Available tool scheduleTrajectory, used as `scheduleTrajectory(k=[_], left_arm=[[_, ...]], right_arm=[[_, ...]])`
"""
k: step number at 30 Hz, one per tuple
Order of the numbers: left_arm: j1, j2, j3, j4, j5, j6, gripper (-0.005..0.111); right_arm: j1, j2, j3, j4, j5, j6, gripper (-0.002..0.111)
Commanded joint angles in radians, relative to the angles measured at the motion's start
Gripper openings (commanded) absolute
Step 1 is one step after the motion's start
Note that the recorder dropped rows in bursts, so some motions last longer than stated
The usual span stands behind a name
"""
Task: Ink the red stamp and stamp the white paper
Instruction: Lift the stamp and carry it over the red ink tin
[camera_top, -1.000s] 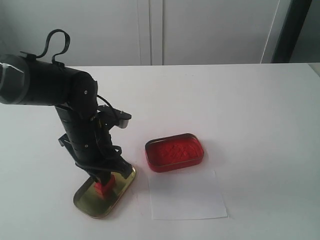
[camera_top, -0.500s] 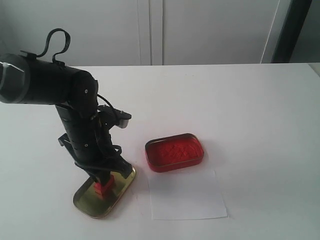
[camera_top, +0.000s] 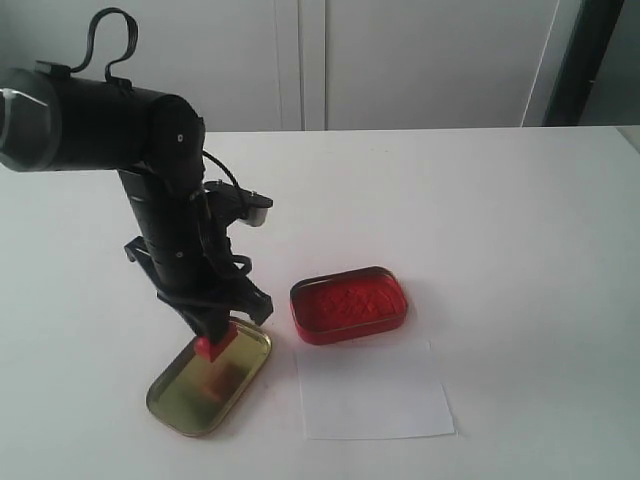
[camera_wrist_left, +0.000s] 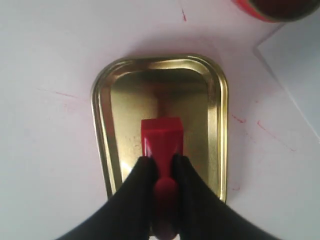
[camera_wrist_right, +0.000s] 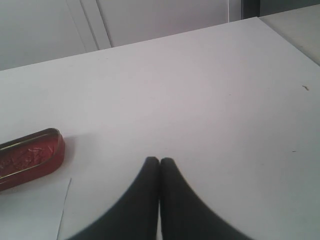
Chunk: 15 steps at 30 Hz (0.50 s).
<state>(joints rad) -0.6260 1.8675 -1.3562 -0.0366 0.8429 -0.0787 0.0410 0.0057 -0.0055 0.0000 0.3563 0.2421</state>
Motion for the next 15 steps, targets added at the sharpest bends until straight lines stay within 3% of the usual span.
scheduleTrajectory(k=[1,15], left_arm=[[-0.004,-0.006,-0.040,-0.010,0.049,0.017,0.000],[-0.004,-0.003,-0.174,-0.038,0.070,0.079,0.000]], right_arm=[[-0.003,-0.006,0.005,-0.008,-0.016,0.001,0.000],[-0.003,-0.006,0.005,-0.008,-0.016,0.001,0.000]])
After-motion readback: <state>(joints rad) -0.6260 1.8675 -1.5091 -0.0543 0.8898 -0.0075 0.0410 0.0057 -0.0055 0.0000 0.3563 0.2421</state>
